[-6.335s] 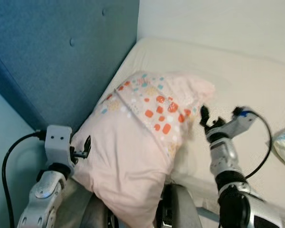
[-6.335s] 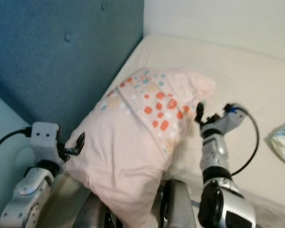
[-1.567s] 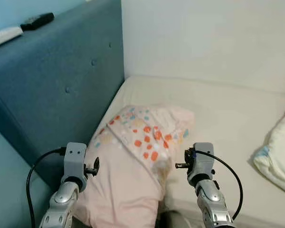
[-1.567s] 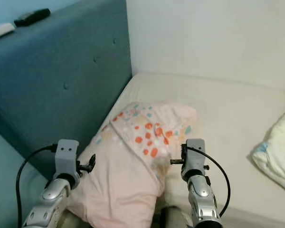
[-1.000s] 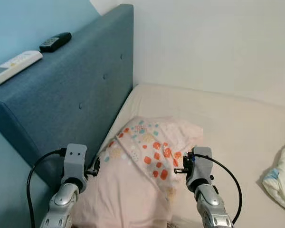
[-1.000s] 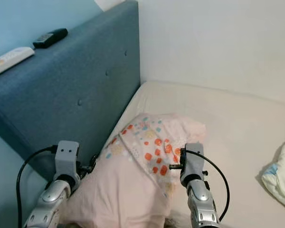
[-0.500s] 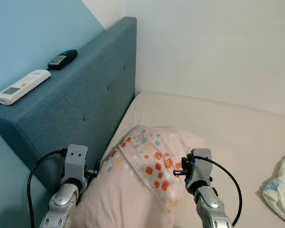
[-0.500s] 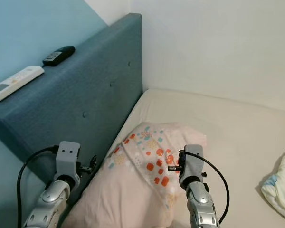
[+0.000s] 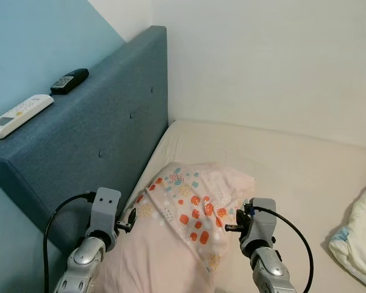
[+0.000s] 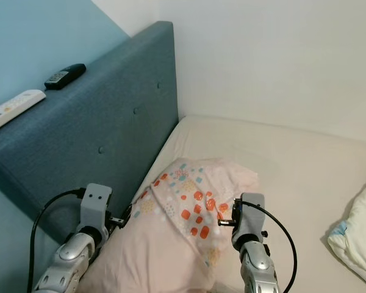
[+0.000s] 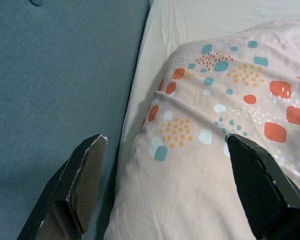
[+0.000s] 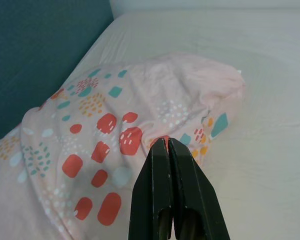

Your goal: Clean up the room

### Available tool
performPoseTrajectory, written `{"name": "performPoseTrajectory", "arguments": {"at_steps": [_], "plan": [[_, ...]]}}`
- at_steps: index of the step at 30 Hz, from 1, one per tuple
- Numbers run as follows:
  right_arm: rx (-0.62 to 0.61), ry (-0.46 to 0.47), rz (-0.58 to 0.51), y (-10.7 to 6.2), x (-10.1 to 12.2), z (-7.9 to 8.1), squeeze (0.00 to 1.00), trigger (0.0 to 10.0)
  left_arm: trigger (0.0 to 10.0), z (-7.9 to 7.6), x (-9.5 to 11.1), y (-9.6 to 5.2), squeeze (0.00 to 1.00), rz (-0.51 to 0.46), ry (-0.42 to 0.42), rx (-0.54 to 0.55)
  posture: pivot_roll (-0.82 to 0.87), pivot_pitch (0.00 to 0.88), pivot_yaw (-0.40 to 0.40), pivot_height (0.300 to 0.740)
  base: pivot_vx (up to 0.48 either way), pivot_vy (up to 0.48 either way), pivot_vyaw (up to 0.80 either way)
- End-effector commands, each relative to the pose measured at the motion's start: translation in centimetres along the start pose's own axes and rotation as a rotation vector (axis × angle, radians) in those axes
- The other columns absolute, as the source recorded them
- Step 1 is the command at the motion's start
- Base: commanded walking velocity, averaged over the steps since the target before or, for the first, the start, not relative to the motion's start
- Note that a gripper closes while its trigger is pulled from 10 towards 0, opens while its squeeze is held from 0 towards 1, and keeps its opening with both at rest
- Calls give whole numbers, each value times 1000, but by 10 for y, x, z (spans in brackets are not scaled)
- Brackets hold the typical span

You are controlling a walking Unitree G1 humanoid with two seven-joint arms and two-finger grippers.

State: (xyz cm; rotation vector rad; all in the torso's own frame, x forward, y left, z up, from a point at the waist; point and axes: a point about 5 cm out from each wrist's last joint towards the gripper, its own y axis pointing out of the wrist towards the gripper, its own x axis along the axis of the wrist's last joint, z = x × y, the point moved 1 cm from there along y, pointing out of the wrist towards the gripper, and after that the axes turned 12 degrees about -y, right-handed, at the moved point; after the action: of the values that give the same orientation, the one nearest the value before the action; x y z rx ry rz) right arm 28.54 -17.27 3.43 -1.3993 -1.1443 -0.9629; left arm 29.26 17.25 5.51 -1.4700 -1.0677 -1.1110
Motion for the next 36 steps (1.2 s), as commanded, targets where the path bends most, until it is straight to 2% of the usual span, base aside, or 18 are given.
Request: {"name": "performPoseTrajectory", "arguments": {"at_steps": [1, 14, 33, 36], "plan": [[-6, 0, 18, -2, -4, 0, 0, 10000, 10000, 7, -6, -3, 0, 27, 24, 16, -68, 66, 3, 740, 0, 0, 0], [-17, 2, 58, -5, -11, -3, 0, 10000, 10000, 10, -13, -5, 0, 61, 17, 23, -65, 71, 1, 740, 0, 0, 0], [-49, 5, 67, -7, -14, -7, 0, 10000, 10000, 9, -10, -2, 0, 49, 26, 13, -65, 68, 7, 740, 0, 0, 0], [-48, 11, 65, -7, -14, -7, 0, 10000, 10000, 9, -10, -2, 0, 47, 24, 14, -66, 67, 7, 740, 0, 0, -800]]}}
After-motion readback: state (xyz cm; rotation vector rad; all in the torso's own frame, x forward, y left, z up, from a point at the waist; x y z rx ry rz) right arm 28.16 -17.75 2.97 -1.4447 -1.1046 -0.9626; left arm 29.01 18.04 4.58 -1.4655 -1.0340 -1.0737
